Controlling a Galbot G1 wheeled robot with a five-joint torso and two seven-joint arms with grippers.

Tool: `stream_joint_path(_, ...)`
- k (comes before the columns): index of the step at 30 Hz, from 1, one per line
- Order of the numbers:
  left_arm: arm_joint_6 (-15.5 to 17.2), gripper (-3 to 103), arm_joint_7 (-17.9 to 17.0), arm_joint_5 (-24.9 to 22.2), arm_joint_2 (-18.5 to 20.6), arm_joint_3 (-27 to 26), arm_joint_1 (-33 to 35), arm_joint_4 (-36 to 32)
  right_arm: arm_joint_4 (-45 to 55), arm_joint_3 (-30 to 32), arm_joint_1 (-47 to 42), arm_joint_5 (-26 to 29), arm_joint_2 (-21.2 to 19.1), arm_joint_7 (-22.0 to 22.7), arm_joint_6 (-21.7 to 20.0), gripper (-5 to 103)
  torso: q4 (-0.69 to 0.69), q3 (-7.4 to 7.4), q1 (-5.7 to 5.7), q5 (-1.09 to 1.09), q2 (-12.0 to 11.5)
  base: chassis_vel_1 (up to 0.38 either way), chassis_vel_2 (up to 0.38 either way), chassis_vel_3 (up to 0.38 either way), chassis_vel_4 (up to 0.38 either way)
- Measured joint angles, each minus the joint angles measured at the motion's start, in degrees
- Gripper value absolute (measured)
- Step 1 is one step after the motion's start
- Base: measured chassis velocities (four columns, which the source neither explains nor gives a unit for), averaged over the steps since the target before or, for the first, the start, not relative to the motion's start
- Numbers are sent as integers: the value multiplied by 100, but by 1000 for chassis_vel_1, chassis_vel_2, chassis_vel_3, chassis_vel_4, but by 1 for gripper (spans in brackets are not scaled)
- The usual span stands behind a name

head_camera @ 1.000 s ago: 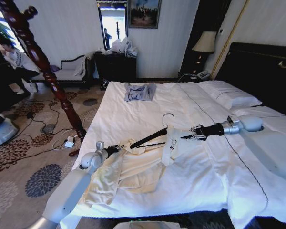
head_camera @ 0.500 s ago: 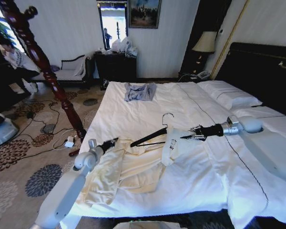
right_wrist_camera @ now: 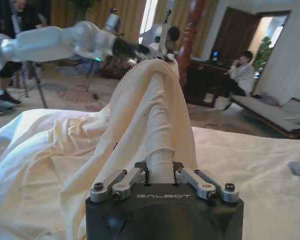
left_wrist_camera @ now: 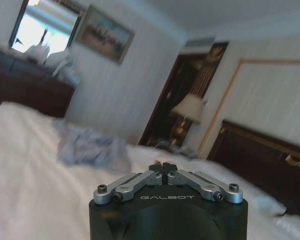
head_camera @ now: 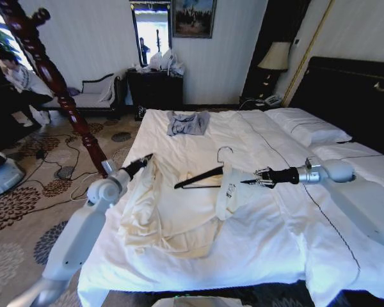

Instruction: Pick up the clothes from the bed and hang them on the clothes hanger.

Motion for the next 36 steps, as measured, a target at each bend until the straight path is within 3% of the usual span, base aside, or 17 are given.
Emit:
stream_joint_path(4,87,0,-1,-93,49,-159,-19,-175,-36,0,17,81,26,68,26,20,-1,-1,0,3,0,0,0,0,0)
stream_joint_path(7,246,0,-102,233,140,-113,199,-130,-52,-2,48,105,37,43,37,20,-1,-1,0,2,1,0,0,0,0)
stream_joint_path(11,372,0,-433,1425,109,142,961,215,-37,-23,65,126,80,-1,67,20,3,0,0,-1,0,0,0,0,0)
stream_joint_path(15,435,-3,-768,1935,-62,237,1386,359,83,-26,-11,203,106,173,88,20,1,0,0,-1,0,0,0,0,0)
stream_joint_path(17,524,1,-940,2020,-114,232,1517,334,174,-26,-82,317,105,357,93,20,-1,0,0,-1,0,0,0,0,0)
stream_joint_path(21,1091,17,-1454,2038,-129,29,1894,-60,394,-74,-258,787,99,927,93,20,-1,-1,0,1,1,0,0,0,0)
stream_joint_path(22,1091,17,-1454,2038,-129,29,1894,-60,394,-74,-258,787,99,927,93,20,-1,-1,0,1,1,0,0,0,0)
stream_joint_path(24,1354,28,-1675,2191,-27,-140,2184,-374,447,-85,-282,898,135,1085,92,20,0,-1,0,0,0,0,0,0,0)
stream_joint_path(25,1336,33,-1680,2323,-3,-225,2298,-503,451,-85,-280,901,147,1094,93,20,2,0,0,1,1,0,0,0,0)
stream_joint_path(27,1269,33,-1630,2422,4,-297,2376,-590,456,-85,-278,906,150,1097,94,20,3,0,-1,0,0,0,0,0,0)
stream_joint_path(28,1026,44,-1414,2576,-4,-457,2511,-774,478,-84,-272,924,149,1102,96,20,2,0,0,0,0,0,0,0,0)
stream_joint_path(29,840,44,-1258,2595,-21,-544,2584,-889,498,-82,-272,939,145,1105,102,20,1,-1,0,1,1,0,0,0,0)
stream_joint_path(31,386,55,-812,2519,-71,-647,2791,-1163,558,-75,-277,980,117,1113,121,20,0,-1,0,1,0,0,0,0,0)
stream_joint_path(32,386,55,-812,2519,-71,-647,2791,-1163,558,-75,-277,980,117,1113,121,20,0,-1,0,1,0,0,0,0,0)
stream_joint_path(34,-23,66,-379,2575,-125,-541,2961,-1319,637,-72,-279,1034,81,1129,131,20,0,-1,-1,1,1,0,0,0,0)
stream_joint_path(36,-174,71,-248,2672,-158,-408,2990,-1326,674,-73,-273,1075,66,1147,131,20,0,-1,-1,1,0,0,0,0,0)
